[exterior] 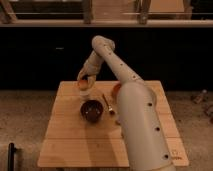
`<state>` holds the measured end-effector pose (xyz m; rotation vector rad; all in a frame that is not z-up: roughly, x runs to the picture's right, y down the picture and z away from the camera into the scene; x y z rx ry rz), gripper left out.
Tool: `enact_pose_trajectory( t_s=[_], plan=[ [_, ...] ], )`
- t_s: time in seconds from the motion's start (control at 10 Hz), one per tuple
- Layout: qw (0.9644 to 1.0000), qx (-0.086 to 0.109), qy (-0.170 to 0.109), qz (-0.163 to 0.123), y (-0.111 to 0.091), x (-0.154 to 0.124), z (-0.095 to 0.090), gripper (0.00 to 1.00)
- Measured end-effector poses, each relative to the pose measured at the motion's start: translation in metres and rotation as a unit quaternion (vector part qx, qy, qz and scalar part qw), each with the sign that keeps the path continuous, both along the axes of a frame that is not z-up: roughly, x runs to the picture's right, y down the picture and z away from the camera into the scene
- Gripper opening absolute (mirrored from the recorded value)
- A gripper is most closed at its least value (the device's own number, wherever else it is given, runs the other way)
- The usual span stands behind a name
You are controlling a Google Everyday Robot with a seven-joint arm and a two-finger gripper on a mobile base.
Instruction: Place apple in paper cup
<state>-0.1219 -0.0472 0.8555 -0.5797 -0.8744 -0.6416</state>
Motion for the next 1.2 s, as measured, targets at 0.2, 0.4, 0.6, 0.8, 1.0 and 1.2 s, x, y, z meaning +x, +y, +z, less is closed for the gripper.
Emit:
enact_pose_trajectory(
  t_s=[0.2, 0.4, 0.6, 0.8, 1.0, 1.2],
  plan=[
    [1.0000, -0.003, 0.000, 0.002, 0.002, 0.002, 0.002, 0.80],
    [1.0000, -0.003, -0.002, 0.003, 0.001, 0.003, 0.003, 0.80],
    [1.0000, -0.001, -0.004, 0.004, 0.000, 0.002, 0.002, 0.80],
    [1.0000, 0.001, -0.006, 0.003, -0.001, 0.001, 0.001, 0.80],
    [0.9998, 0.011, -0.012, 0.007, -0.004, 0.001, -0.002, 0.80],
    [0.9996, 0.022, -0.018, 0.007, -0.011, 0.001, -0.009, 0.80]
  ],
)
